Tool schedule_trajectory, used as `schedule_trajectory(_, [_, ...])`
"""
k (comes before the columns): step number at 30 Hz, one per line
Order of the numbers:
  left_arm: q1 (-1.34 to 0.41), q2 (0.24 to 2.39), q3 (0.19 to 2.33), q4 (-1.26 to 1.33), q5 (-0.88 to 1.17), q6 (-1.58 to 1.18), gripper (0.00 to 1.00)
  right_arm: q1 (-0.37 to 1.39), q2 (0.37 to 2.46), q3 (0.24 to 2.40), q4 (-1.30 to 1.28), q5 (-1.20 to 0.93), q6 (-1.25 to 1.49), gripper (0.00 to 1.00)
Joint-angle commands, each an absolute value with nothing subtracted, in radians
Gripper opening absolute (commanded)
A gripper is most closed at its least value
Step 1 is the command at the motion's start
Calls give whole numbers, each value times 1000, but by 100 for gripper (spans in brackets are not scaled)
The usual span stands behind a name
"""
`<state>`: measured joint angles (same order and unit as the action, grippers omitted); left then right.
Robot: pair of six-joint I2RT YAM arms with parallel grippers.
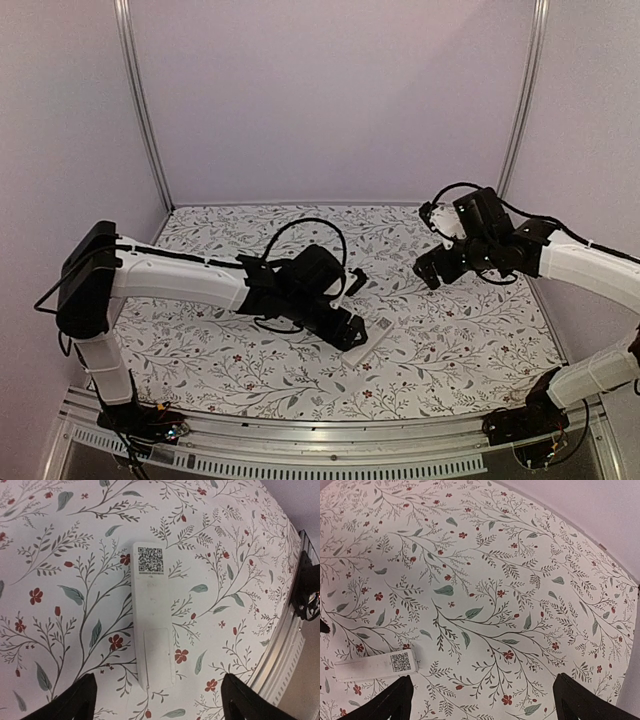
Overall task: Load the batteries into the remote control
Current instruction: Pick up the remote control from the center of the board.
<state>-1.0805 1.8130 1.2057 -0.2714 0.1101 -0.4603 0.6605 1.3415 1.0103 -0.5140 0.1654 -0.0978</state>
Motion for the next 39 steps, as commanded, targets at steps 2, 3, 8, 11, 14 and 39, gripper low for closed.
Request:
schedule_trajectory(2, [-1121,1900,1286,-394,20,-459,71,609,1220,952,-462,45,25,99])
schedule_trajectory(3, [-1121,1902,1294,-412,7,-459,65,608,1215,955,-482,41,32,99])
schedule_trajectory(8, [-1121,1912,1329,-513,-58,-430,38,604,1225,960,-533,-15,37,99])
schedule_trajectory(11, [-1121,1923,1349,-550,-59,-414,31,604,1220,945,-521,-34,43,99])
schedule_trajectory(14, [-1123,1935,1362,-548,-27,-406,31,604,1221,931,-507,-39,47,99])
schedule_trajectory(39, [-1155,2067,1466,-602,3,-394,31,598,1254,919,-495,-53,60,99])
